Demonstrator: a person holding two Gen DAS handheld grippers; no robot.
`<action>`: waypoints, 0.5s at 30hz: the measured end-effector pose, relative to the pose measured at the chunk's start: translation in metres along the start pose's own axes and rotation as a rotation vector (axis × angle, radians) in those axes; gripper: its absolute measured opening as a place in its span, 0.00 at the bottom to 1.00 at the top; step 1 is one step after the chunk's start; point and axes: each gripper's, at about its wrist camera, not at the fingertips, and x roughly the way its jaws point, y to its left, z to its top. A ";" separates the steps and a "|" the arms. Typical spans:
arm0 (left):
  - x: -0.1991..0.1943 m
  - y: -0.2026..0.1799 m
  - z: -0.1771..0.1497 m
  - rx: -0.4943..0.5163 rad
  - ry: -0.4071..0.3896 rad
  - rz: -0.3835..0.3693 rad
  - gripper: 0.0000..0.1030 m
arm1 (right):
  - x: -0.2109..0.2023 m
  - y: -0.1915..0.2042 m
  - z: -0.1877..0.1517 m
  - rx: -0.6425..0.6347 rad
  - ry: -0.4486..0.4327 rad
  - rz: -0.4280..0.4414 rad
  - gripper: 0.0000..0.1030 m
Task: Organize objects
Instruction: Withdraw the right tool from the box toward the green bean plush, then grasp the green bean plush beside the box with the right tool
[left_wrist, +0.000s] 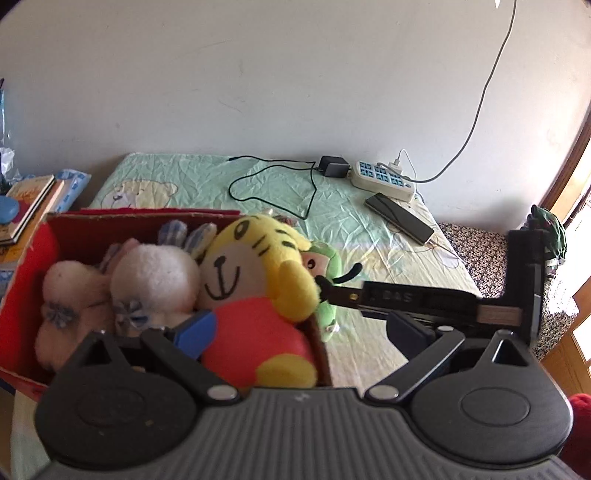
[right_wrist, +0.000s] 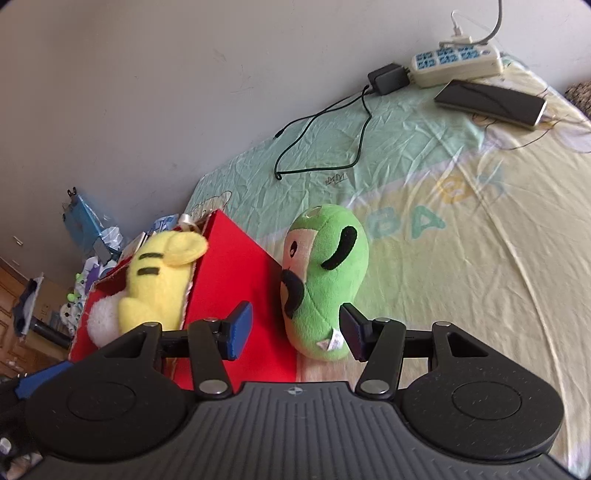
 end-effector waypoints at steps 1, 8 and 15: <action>0.000 -0.005 0.000 0.006 -0.003 0.002 0.96 | 0.006 -0.003 0.003 0.008 0.011 0.013 0.55; 0.003 -0.028 -0.006 0.030 0.001 0.002 0.96 | 0.042 -0.025 0.012 0.031 0.074 0.028 0.56; 0.009 -0.040 -0.005 0.027 -0.007 -0.042 0.96 | 0.044 -0.056 0.011 0.132 0.132 0.155 0.42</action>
